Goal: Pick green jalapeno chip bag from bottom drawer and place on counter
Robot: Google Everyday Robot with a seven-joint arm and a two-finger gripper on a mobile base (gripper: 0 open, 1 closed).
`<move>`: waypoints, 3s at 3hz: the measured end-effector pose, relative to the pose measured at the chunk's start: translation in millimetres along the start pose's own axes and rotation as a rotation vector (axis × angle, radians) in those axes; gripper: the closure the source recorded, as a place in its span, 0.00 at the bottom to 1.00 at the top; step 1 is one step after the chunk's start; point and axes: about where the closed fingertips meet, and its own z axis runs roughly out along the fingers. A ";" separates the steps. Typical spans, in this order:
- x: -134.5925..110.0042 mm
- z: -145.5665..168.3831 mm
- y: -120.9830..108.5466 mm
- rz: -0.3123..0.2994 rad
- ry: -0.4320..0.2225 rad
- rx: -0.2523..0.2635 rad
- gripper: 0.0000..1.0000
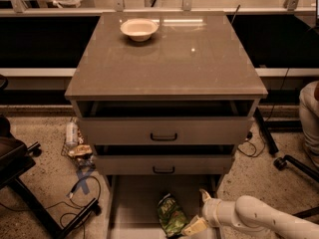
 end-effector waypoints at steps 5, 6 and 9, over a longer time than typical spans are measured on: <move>55.5 140.3 -46.3 0.047 -0.112 -0.029 0.00; 68.6 168.9 -39.6 0.017 -0.011 -0.039 0.02; 82.9 193.6 -33.0 0.008 0.120 -0.023 0.78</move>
Offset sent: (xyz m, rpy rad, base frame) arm 0.0715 0.0164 -0.0955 0.2008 0.0143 -0.0725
